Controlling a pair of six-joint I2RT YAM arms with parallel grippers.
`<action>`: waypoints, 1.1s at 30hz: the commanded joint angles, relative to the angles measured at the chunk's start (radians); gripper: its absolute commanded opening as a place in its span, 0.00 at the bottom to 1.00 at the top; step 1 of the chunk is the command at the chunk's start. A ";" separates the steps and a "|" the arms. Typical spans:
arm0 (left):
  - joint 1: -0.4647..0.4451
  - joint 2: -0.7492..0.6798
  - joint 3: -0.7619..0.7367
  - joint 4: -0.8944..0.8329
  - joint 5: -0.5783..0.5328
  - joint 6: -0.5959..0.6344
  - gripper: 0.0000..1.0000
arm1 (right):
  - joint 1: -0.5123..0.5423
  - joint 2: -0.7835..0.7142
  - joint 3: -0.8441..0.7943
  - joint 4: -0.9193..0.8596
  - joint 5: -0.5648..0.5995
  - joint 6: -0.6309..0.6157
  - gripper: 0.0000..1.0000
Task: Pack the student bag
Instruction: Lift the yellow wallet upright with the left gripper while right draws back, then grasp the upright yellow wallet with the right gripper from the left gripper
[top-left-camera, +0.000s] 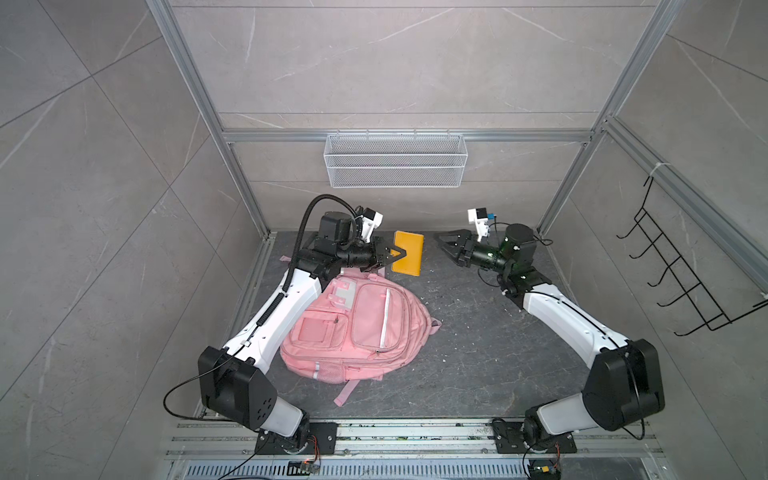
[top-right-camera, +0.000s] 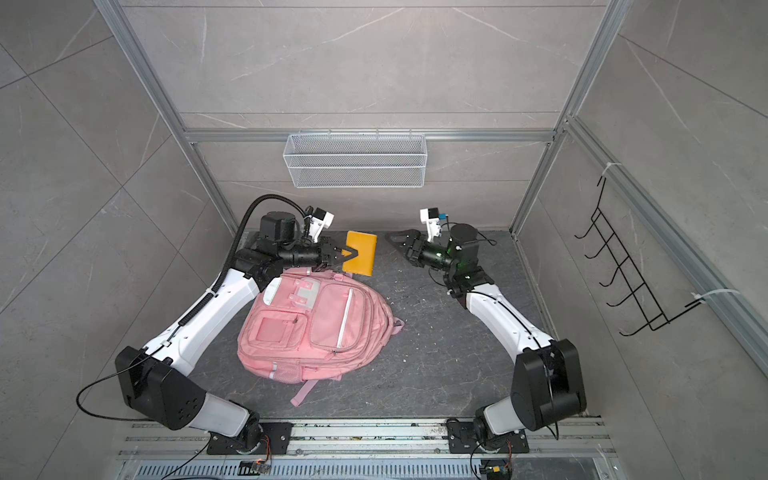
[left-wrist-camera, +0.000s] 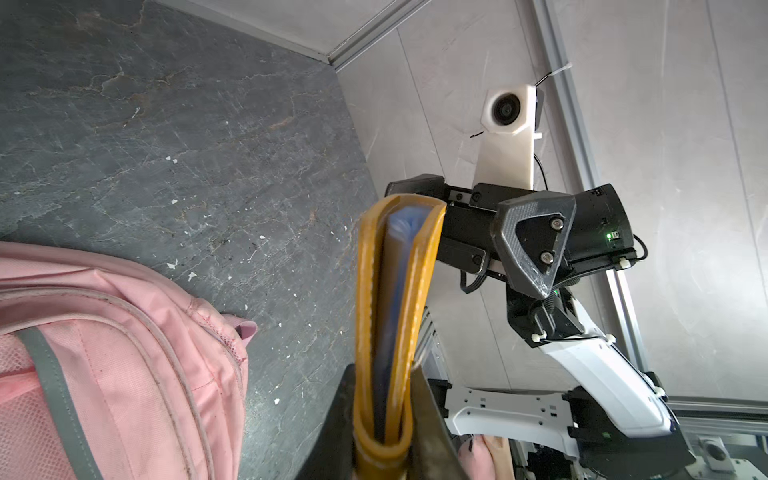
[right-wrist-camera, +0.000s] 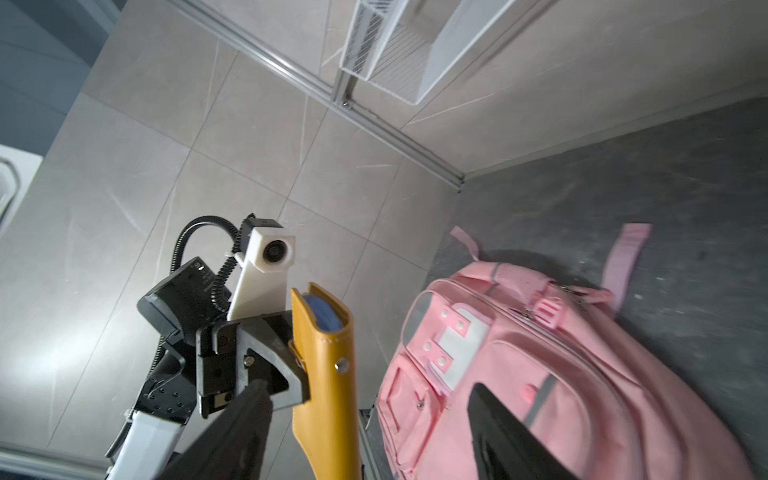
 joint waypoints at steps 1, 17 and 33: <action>0.014 -0.058 -0.006 0.072 0.050 -0.044 0.00 | 0.048 0.042 0.043 0.184 -0.060 0.091 0.77; 0.037 -0.103 -0.053 0.145 0.050 -0.100 0.00 | 0.119 0.147 0.075 0.326 -0.164 0.179 0.53; 0.053 -0.083 -0.079 0.227 0.061 -0.140 0.00 | 0.135 0.201 0.138 0.364 -0.222 0.220 0.27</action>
